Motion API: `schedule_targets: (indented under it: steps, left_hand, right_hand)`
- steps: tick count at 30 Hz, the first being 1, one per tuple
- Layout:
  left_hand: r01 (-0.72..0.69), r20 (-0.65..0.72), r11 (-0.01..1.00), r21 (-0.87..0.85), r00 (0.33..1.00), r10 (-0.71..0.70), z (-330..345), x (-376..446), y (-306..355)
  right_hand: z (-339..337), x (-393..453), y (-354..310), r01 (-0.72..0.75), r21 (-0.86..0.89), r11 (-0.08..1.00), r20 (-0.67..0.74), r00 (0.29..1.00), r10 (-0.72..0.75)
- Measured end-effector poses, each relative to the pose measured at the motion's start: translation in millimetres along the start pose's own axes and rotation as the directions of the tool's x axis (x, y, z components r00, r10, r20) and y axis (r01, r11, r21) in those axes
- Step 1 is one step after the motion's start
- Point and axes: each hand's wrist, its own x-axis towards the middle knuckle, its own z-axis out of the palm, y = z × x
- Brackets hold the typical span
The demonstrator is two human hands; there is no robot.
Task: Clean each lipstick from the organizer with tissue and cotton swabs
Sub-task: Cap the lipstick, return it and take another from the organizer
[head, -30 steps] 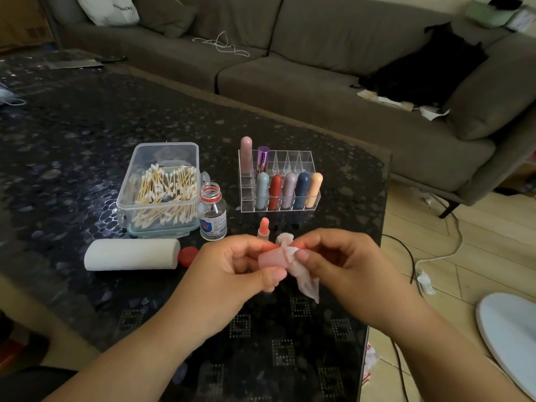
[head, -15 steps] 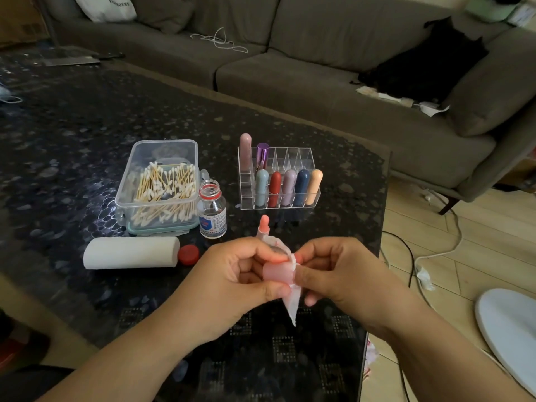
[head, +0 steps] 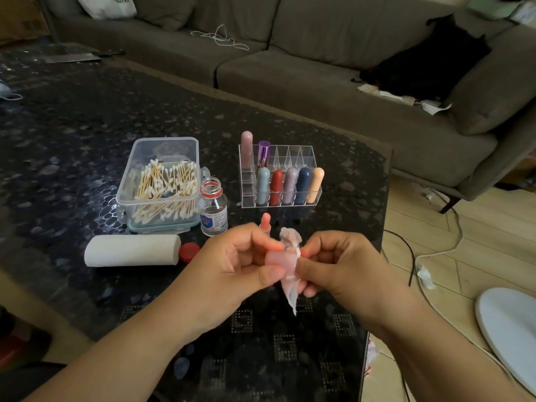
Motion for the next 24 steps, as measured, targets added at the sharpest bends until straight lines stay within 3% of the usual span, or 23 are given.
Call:
schedule_targets:
  steps: [4, 9, 13, 16, 20, 24]
  left_hand:
    - [0.050, -0.030, 0.997, -0.057, 0.998, -0.052, 1.6, 0.9, 0.4]
    - [0.099, -0.038, 0.992, 0.080, 0.995, -0.096, 2.5, 3.7, 1.1]
    - [0.021, -0.014, 0.996, 0.091, 1.000, -0.019, -2.5, 1.8, 2.9]
    - [0.083, -0.030, 0.996, 0.024, 0.996, -0.083, -0.5, 1.2, 2.8]
    - [0.150, -0.078, 0.977, 0.148, 0.987, -0.140, 3.3, 1.6, 3.9]
    - [0.108, -0.070, 0.979, 0.174, 0.993, -0.098, 0.3, 1.9, 2.3]
  right_hand:
    - [-0.5, 1.8, -0.5, 0.032, 0.031, 0.999, -0.018, 0.999, -0.032]
    - [1.4, 1.9, -1.2, 0.067, -0.152, 0.986, -0.031, 0.997, -0.073]
    - [-1.1, 3.1, -0.8, 0.039, -0.082, 0.996, -0.023, 0.999, -0.041]
    - [-1.7, 3.7, -0.1, 0.036, -0.069, 0.997, -0.016, 0.999, -0.037]
    - [1.3, 3.3, -0.1, 0.048, -0.110, 0.993, -0.018, 0.999, -0.050]
    - [0.0, 3.8, 1.5, 0.050, -0.115, 0.992, -0.019, 0.998, -0.053]
